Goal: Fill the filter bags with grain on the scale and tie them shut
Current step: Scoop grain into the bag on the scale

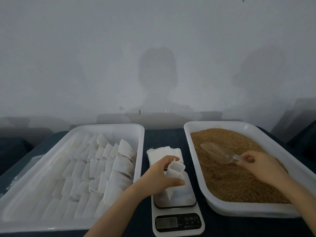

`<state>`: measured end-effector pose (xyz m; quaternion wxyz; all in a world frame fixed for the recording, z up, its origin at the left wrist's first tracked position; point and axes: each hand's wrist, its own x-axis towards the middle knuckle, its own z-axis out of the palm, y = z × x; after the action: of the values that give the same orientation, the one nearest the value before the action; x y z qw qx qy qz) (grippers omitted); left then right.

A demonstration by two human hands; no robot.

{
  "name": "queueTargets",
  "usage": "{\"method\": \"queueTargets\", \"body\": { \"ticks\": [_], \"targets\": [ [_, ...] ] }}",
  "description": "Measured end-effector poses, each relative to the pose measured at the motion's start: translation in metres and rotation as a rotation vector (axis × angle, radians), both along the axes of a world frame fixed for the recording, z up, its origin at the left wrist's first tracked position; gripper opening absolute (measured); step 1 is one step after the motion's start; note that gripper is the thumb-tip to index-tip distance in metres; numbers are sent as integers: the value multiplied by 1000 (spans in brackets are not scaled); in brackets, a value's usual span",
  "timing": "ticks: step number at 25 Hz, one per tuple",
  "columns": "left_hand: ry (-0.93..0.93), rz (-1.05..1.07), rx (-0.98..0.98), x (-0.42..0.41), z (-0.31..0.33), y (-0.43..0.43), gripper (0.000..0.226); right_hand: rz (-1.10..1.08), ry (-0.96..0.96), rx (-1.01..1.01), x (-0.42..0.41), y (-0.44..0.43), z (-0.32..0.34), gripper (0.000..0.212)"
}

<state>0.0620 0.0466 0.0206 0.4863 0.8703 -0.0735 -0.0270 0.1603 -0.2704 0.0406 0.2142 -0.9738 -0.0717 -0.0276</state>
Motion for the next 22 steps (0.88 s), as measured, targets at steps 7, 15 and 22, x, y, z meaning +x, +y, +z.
{"method": "queueTargets", "body": {
  "ticks": [7,15,22],
  "targets": [
    [-3,15,-10,0,-2,2,63,143,-90,87,-41,-3,44,27],
    [26,-9,-6,0,-3,0,65,337,-89,17,-64,27,78,25],
    [11,14,24,3,-10,4,68,405,-176,-146,-60,38,86,21]
  ]
}}
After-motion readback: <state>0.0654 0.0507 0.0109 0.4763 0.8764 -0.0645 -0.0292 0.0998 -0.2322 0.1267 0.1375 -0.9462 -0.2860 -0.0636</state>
